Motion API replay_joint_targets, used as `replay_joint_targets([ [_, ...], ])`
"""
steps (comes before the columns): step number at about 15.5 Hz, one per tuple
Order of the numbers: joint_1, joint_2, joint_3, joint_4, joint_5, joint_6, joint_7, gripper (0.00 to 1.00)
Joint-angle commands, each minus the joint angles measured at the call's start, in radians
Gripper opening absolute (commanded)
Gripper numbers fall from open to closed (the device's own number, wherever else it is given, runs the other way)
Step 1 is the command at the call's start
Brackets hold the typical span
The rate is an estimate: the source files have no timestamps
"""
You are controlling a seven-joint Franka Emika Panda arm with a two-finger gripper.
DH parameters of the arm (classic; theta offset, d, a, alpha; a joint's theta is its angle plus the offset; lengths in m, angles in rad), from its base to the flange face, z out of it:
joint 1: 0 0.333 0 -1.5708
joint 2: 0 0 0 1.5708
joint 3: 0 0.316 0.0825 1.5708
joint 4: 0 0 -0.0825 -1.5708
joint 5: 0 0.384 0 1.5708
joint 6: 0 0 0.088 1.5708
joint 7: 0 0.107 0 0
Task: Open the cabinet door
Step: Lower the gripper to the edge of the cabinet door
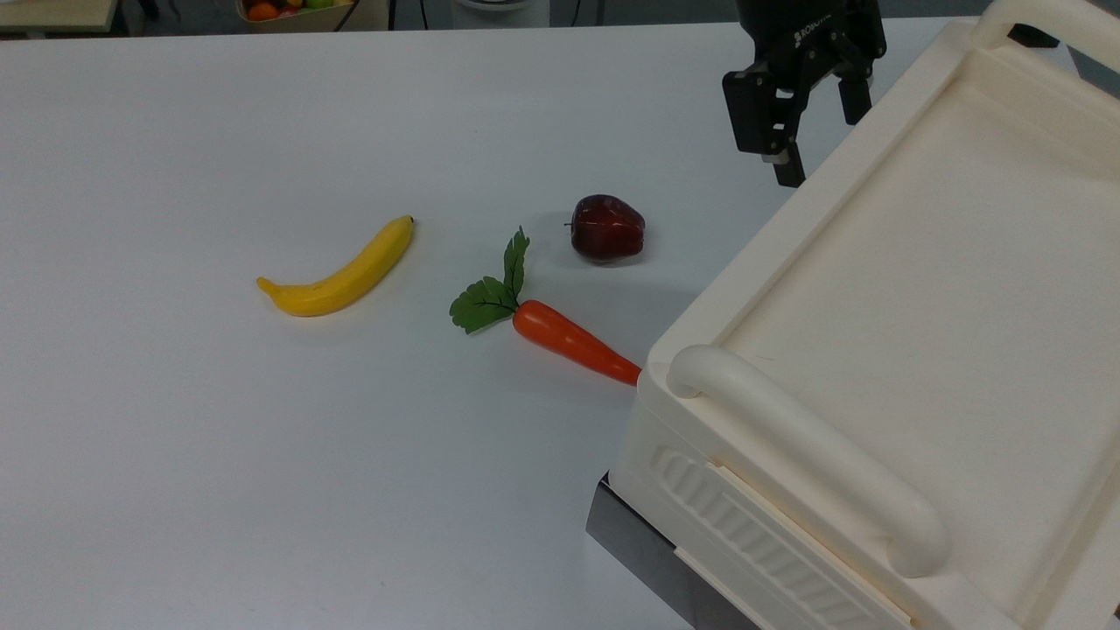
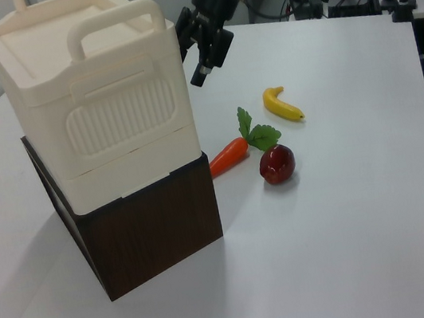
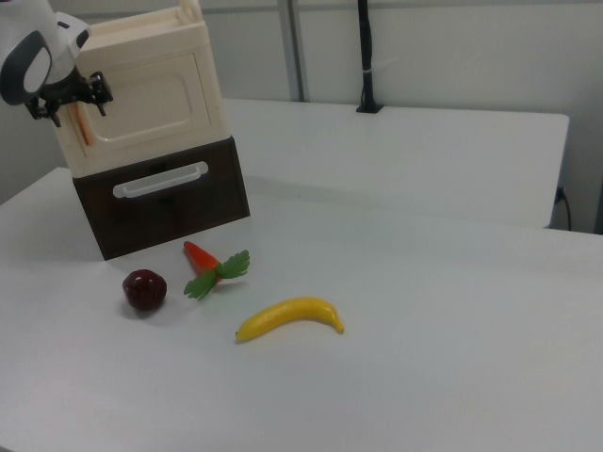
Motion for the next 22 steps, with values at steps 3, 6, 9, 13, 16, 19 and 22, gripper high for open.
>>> replay_joint_targets([
  [3,0.006,0.006,0.007,0.022,0.001,0.011,-0.026,0.47],
  [6,0.006,0.006,0.005,0.02,0.001,0.008,-0.026,0.3],
  [9,0.005,0.007,0.007,0.018,-0.001,0.006,-0.026,0.16],
  [13,0.005,0.0,0.007,0.015,-0.001,0.0,-0.02,0.11],
  [16,0.003,-0.01,0.005,0.014,-0.001,-0.052,-0.018,0.11],
  [19,-0.006,-0.033,0.004,0.011,-0.001,-0.141,-0.018,0.11],
  [22,-0.008,-0.051,-0.004,0.003,-0.001,-0.189,-0.018,0.11],
])
